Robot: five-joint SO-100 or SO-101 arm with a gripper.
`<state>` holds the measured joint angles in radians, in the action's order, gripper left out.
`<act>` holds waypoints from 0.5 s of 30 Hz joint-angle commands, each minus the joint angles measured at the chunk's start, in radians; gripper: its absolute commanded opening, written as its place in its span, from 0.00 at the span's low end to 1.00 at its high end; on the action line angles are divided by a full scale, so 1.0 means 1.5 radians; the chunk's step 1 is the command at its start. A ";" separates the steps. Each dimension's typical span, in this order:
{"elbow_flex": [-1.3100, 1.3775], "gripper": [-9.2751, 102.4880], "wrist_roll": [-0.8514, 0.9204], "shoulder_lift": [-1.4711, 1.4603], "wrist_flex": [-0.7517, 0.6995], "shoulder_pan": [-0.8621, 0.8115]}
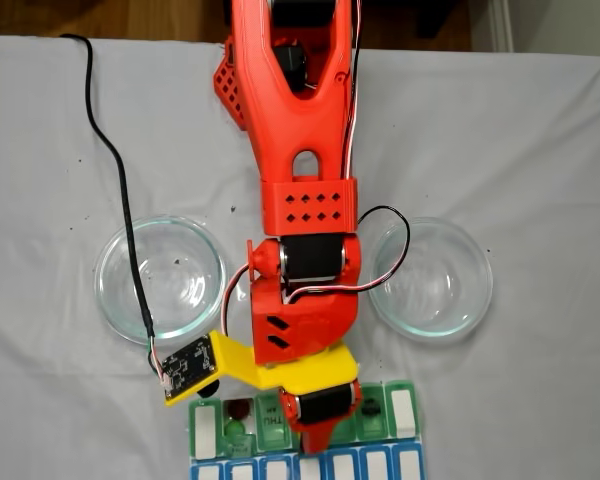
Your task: Sort medicines into box.
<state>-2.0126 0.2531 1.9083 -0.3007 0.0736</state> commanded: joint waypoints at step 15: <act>0.126 0.08 -0.065 -0.013 -0.156 -0.008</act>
<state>-1.9098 0.1733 1.8791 -0.5584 0.0844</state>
